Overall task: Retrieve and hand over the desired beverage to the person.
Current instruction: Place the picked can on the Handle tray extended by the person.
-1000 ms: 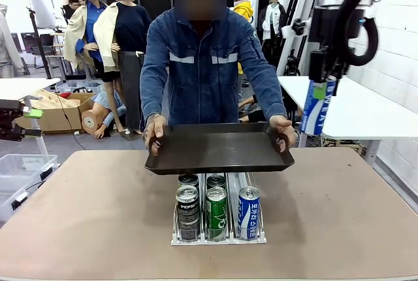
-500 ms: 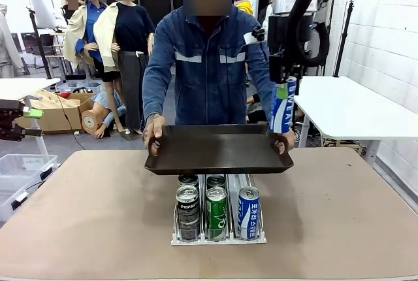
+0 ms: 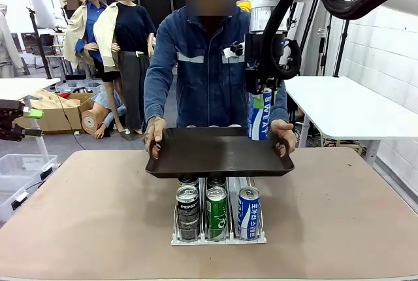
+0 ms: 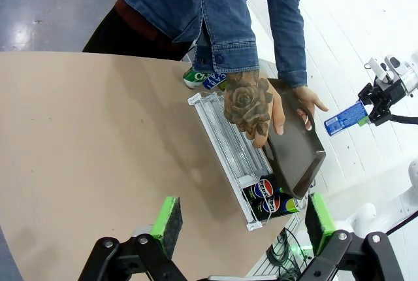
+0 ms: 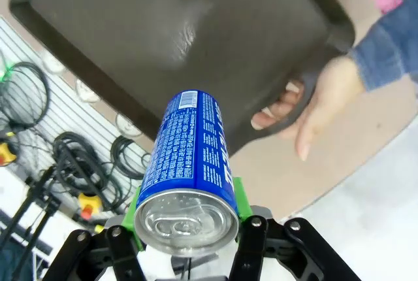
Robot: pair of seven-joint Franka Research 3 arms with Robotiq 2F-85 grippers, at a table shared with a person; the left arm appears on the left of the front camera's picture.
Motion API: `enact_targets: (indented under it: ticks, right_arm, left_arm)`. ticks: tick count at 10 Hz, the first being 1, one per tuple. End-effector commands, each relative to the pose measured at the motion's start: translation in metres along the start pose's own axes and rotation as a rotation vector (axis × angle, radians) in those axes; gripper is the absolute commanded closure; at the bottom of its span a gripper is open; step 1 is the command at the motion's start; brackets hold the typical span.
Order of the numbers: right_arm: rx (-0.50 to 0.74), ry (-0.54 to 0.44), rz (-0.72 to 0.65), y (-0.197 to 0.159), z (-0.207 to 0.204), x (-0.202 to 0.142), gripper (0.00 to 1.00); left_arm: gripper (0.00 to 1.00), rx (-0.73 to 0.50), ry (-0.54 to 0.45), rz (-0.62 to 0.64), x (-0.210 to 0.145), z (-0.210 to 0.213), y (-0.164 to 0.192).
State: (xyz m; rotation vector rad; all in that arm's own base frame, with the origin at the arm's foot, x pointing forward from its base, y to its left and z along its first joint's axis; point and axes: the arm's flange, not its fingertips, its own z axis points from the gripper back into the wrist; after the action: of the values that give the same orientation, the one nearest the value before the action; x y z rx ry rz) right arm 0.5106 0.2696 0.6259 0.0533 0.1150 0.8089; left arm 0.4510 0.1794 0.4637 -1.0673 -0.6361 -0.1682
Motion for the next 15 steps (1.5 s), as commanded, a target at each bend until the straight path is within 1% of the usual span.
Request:
enact_targets:
  ticks: [1, 4, 6, 8, 11, 15]
  right_arm:
    - [-0.030, -0.020, -0.026, 0.000, -0.004, 0.017, 1.00]
    - [-0.071, -0.091, -0.031, -0.004, -0.022, 0.034, 1.00]
    - [-0.074, -0.102, -0.029, -0.016, -0.029, 0.043, 1.00]
    - [-0.070, -0.096, -0.033, -0.029, -0.036, 0.051, 1.00]
    - [-0.070, -0.101, -0.023, -0.036, -0.042, 0.051, 1.00]
    - [-0.081, -0.052, -0.001, -0.040, -0.055, 0.053, 1.00]
  left_arm:
    - [0.00, 0.005, 0.002, 0.000, 0.000, 0.002, -0.001]
    - [0.00, 0.005, 0.002, 0.000, 0.000, 0.002, -0.001]
    - [0.00, 0.005, 0.002, 0.000, 0.000, 0.002, -0.001]
    - [0.00, 0.005, 0.002, 0.000, 0.000, 0.002, -0.001]
    - [0.00, 0.005, 0.002, 0.000, 0.000, 0.002, -0.001]
    - [0.00, 0.005, 0.002, 0.000, 0.000, 0.002, -0.001]
